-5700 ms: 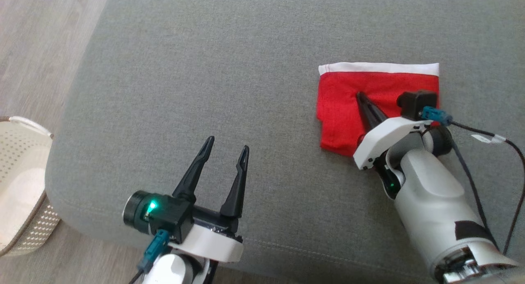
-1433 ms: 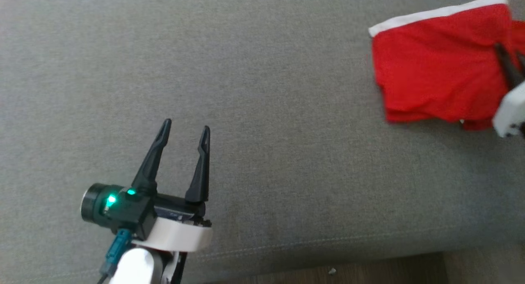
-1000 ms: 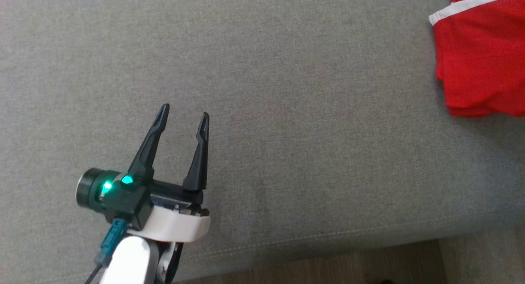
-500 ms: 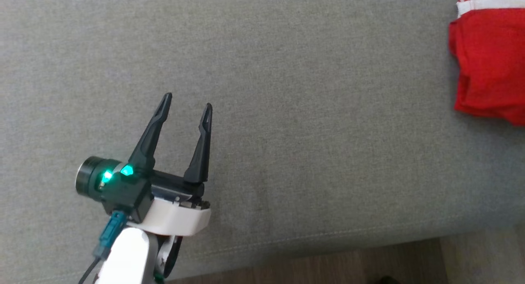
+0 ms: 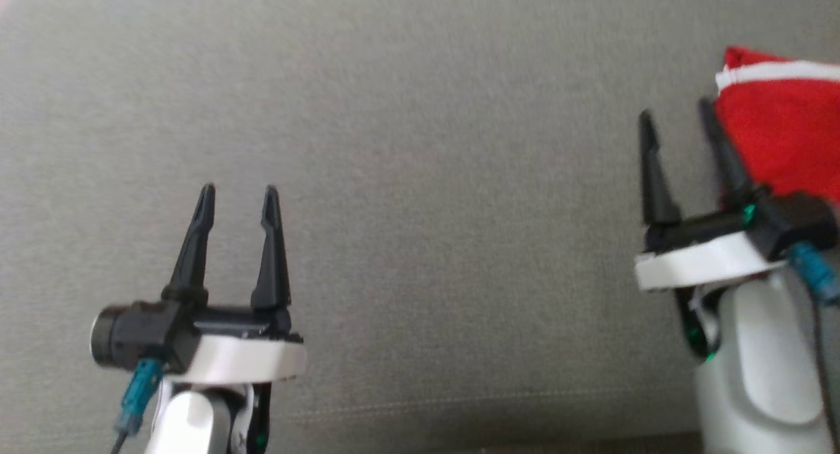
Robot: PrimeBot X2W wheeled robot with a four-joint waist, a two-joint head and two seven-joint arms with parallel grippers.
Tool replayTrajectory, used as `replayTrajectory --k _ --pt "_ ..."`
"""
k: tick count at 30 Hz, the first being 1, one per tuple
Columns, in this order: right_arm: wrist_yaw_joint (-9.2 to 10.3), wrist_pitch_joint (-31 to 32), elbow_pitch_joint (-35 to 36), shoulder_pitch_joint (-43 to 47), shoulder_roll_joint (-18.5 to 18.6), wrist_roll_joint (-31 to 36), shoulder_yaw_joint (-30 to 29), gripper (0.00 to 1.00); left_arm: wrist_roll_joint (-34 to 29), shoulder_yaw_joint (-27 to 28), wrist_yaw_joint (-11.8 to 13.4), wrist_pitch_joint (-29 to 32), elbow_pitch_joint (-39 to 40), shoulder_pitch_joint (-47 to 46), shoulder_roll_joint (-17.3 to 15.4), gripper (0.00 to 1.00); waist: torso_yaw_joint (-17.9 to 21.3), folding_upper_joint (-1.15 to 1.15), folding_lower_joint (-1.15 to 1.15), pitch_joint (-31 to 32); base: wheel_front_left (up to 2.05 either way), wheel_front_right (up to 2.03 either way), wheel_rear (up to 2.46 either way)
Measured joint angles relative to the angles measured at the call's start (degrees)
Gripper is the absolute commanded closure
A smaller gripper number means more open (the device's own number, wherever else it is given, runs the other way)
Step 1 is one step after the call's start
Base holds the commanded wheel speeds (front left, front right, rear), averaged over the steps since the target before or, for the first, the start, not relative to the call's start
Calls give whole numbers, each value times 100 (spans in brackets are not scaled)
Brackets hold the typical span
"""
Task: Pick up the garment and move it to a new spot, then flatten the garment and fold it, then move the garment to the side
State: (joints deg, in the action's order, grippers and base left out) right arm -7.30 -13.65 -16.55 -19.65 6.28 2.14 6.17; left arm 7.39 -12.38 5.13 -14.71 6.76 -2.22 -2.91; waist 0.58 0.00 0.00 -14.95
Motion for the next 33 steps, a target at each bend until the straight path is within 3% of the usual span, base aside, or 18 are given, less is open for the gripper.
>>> replayTrajectory --k 3,9,15,20,30,31,33 --pt "0 -68 -77 210 -158 -249 129 0 25 5 49 0 43 214 -1 0 -96 0 0 305 0 0 0" --pt "0 -70 523 1187 -259 -512 268 0 -235 32 91 0 88 687 -5 0 -327 0 0 972 0 0 0" --pt "1 -70 405 1803 -324 -605 240 0 -214 142 -129 0 -62 1044 -16 0 -396 0 0 1381 0 0 0" --pt "1 -70 368 1990 -330 -651 299 0 -133 198 -318 0 -246 1205 -19 0 -358 0 -1 1518 0 0 0" --pt "1 -70 401 2069 -334 -634 280 0 -116 214 -413 0 -503 1227 -20 0 -323 0 -1 1555 0 0 0" --pt "1 -70 401 2073 -334 -634 278 100 -120 214 -412 0 -501 1227 -20 100 -329 0 -1 1557 0 0 0" --pt "1 -59 264 2086 -334 -634 289 100 -120 197 -412 7 -632 1246 -19 100 -331 0 0 1558 0 0 0"
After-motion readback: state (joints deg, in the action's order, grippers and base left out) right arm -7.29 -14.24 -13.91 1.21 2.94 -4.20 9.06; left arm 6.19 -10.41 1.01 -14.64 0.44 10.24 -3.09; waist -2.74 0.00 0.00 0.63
